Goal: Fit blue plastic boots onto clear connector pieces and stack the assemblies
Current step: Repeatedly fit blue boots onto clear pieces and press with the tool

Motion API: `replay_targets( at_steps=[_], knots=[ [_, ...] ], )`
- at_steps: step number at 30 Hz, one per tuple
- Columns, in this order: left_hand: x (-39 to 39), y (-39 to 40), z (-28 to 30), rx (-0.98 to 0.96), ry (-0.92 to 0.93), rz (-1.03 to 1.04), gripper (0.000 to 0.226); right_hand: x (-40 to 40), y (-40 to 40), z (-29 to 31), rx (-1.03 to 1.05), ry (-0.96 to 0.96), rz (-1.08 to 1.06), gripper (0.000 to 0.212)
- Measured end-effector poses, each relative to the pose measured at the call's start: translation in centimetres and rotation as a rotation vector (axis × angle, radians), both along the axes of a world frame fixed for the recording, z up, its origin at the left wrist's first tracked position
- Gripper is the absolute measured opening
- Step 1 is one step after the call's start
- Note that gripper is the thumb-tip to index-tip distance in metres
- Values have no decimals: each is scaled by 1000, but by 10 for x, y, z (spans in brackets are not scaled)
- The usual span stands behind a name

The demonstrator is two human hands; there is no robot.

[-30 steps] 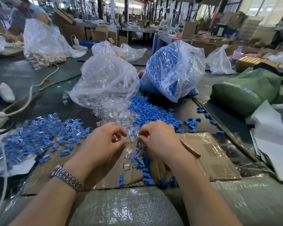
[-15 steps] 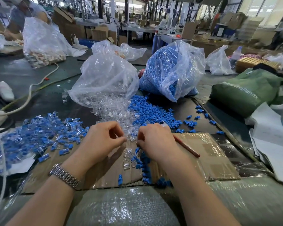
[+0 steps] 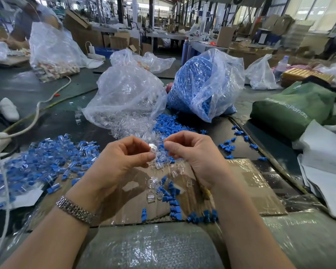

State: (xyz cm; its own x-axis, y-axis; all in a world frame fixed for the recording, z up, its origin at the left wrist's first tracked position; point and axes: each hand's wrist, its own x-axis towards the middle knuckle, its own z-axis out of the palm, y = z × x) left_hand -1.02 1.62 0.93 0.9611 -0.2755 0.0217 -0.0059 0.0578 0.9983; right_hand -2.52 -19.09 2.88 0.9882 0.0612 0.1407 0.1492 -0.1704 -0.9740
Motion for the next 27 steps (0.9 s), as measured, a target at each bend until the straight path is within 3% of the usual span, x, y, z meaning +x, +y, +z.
replay_targets(
  at_steps=[12, 18, 27],
  knots=[
    [-2, -2, 4, -7, -87, -14, 27, -2, 16, -4, -96, -48, 65, 1],
    [-2, 1, 5, -256, 107, -67, 31, -3, 11, -2, -128, -173, 92, 5],
    [-5, 0, 5, -168, 43, -16, 40, -4, 14, -6, -310, -334, 109, 7]
  ],
)
